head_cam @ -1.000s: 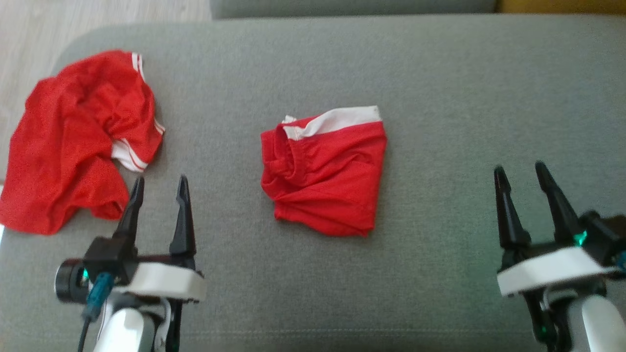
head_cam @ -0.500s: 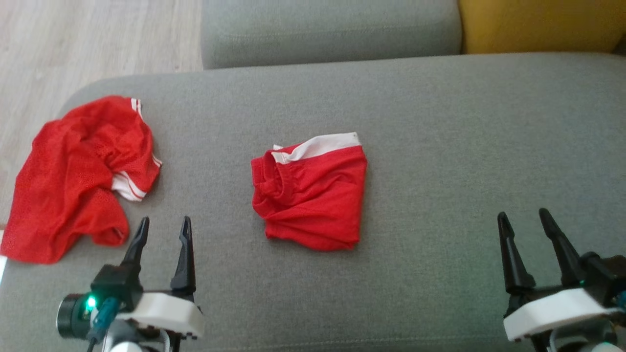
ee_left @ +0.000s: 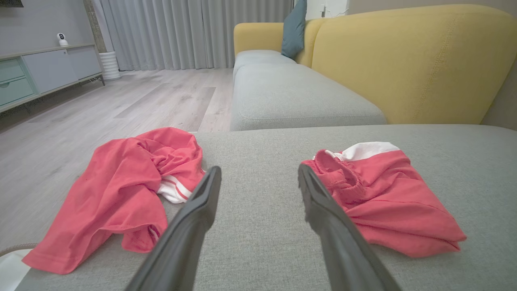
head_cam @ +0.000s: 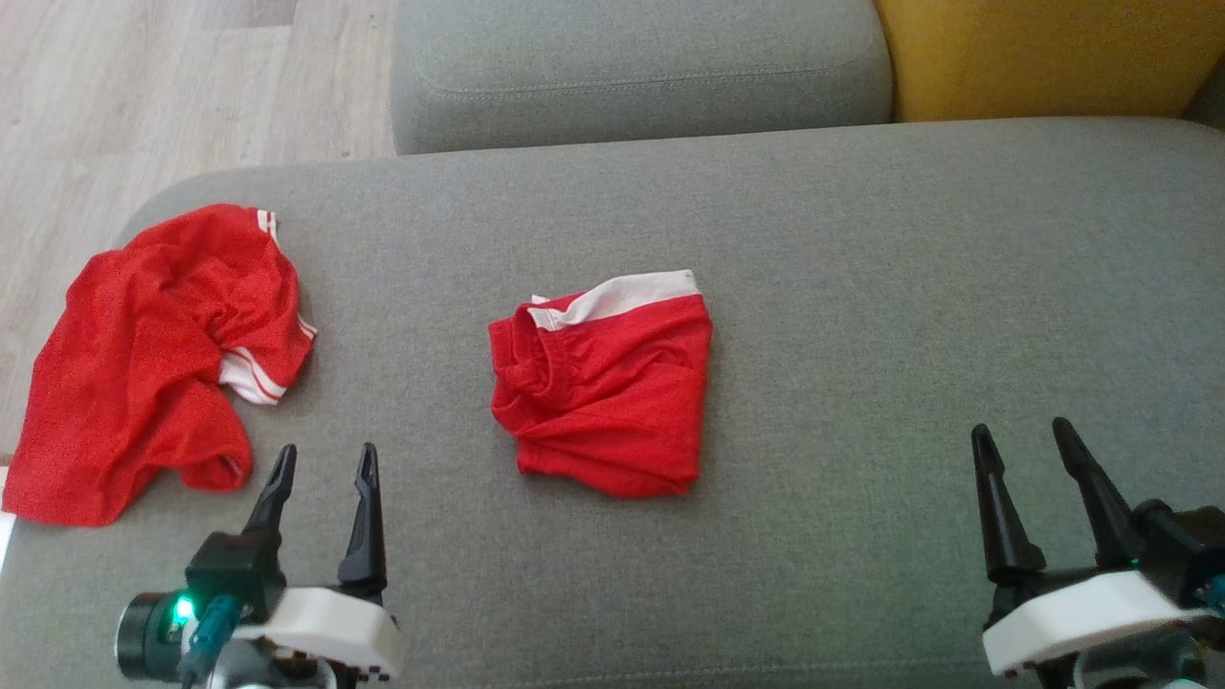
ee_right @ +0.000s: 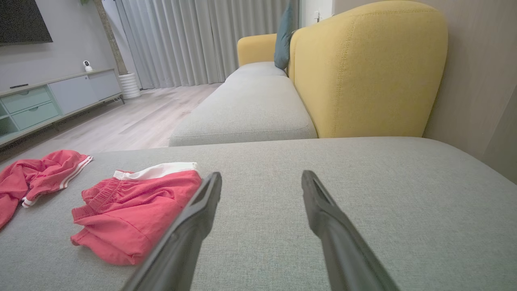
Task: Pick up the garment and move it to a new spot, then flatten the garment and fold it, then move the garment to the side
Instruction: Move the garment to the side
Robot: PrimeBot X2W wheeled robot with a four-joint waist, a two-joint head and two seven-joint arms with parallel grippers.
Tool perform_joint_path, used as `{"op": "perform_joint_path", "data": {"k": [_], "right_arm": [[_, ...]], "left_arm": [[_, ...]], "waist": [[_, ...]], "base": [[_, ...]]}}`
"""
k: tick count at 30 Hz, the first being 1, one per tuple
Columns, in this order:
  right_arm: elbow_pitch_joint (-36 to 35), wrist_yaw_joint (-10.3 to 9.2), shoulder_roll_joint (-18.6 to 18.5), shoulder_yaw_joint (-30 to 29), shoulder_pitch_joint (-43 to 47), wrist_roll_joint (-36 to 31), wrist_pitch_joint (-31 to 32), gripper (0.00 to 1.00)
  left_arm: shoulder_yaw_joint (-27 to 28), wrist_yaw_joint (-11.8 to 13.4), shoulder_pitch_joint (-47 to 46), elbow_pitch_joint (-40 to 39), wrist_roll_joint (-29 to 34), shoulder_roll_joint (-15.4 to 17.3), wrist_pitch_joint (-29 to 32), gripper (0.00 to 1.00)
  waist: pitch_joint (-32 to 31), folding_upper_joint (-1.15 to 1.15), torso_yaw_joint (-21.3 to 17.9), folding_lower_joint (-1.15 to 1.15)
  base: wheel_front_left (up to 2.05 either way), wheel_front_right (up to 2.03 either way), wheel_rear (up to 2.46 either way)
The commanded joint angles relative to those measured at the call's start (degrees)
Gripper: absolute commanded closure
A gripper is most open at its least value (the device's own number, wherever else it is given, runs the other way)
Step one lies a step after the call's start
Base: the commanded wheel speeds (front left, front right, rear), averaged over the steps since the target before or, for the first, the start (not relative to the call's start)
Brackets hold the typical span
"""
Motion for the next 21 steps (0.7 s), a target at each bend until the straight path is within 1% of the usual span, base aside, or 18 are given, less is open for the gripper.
{"op": "perform_joint_path", "data": {"k": [1,13,17,21], "right_arm": [[-2.1,0.23,-0.4,1.2,-1.6,0.0,0.0,0.00],[-1.8,0.23,-0.3,0.6,-1.9,0.1,0.1,0.00],[-2.0,0.23,-0.3,0.2,-2.1,0.0,0.6,0.00],[-1.1,0.23,-0.6,-0.2,-3.6,0.3,1.4,0.00]], "left_arm": [[2.0,0.3,-2.2,-2.1,-0.4,0.9,0.1,0.00],[1.3,0.7,-3.1,-2.4,-0.1,1.2,-0.1,0.00],[0.9,0.2,-4.0,-2.2,-0.2,1.2,-0.8,0.00],[0.2,-0.3,-6.3,-2.3,0.0,1.0,-1.7,0.00]], "waist": [[0.0,0.00,0.0,0.00],[0.3,0.00,1.0,0.00],[1.1,0.00,2.3,0.00],[3.5,0.00,4.9,0.00]], "base": [[0.00,0.00,0.00],[0.00,0.00,0.00],[0.00,0.00,0.00],[0.00,0.00,0.00]]}}
